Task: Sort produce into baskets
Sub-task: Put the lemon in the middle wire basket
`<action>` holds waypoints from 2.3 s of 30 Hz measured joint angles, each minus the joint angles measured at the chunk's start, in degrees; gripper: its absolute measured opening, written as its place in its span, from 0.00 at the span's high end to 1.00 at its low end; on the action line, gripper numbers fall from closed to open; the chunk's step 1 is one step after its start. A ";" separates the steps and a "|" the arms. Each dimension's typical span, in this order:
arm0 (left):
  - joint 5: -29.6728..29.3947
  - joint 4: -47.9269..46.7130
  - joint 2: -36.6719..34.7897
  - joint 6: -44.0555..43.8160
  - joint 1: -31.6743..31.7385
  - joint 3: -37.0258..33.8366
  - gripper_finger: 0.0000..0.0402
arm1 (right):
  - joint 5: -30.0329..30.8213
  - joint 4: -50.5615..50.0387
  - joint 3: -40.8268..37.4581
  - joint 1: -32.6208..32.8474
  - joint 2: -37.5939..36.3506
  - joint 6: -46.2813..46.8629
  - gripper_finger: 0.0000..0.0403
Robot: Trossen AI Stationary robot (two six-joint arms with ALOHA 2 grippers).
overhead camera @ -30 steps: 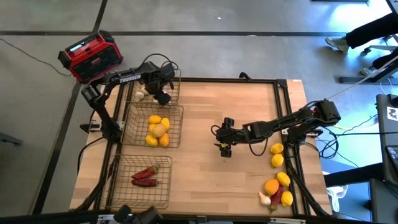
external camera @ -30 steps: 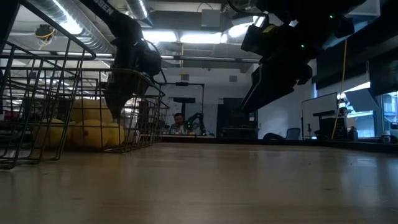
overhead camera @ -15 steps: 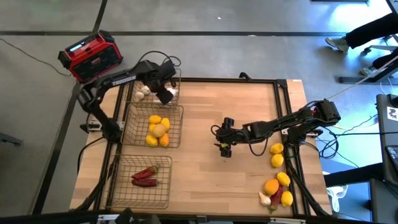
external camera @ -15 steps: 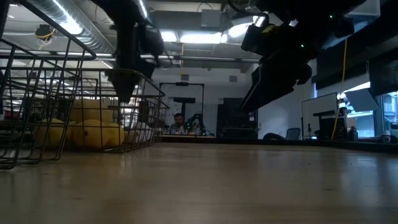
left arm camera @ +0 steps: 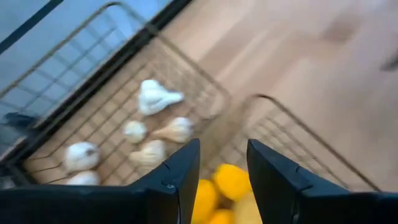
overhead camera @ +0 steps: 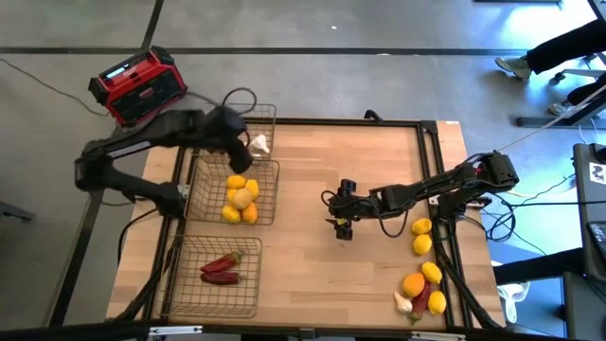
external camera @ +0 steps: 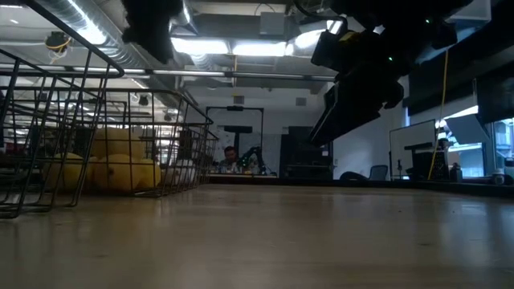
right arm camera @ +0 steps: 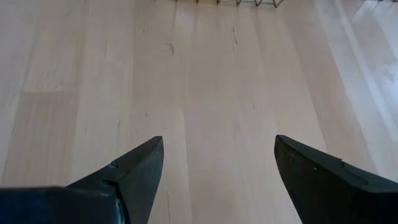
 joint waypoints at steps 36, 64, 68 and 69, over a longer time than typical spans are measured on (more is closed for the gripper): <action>-2.48 39.56 -6.05 -3.45 -25.75 -25.38 0.68 | -12.51 -71.18 6.85 5.21 -12.20 31.60 0.25; -2.65 40.93 -5.83 -2.81 -25.69 -25.39 0.68 | -24.29 -73.41 -2.97 7.50 -0.68 37.50 0.25; -2.65 40.94 -5.83 -2.38 -25.69 -25.37 0.68 | -25.42 -73.75 -2.93 7.50 4.50 35.04 0.25; -2.65 40.94 -5.83 -2.34 -25.69 -25.37 0.68 | -25.52 -73.85 -2.93 7.50 5.79 34.48 0.25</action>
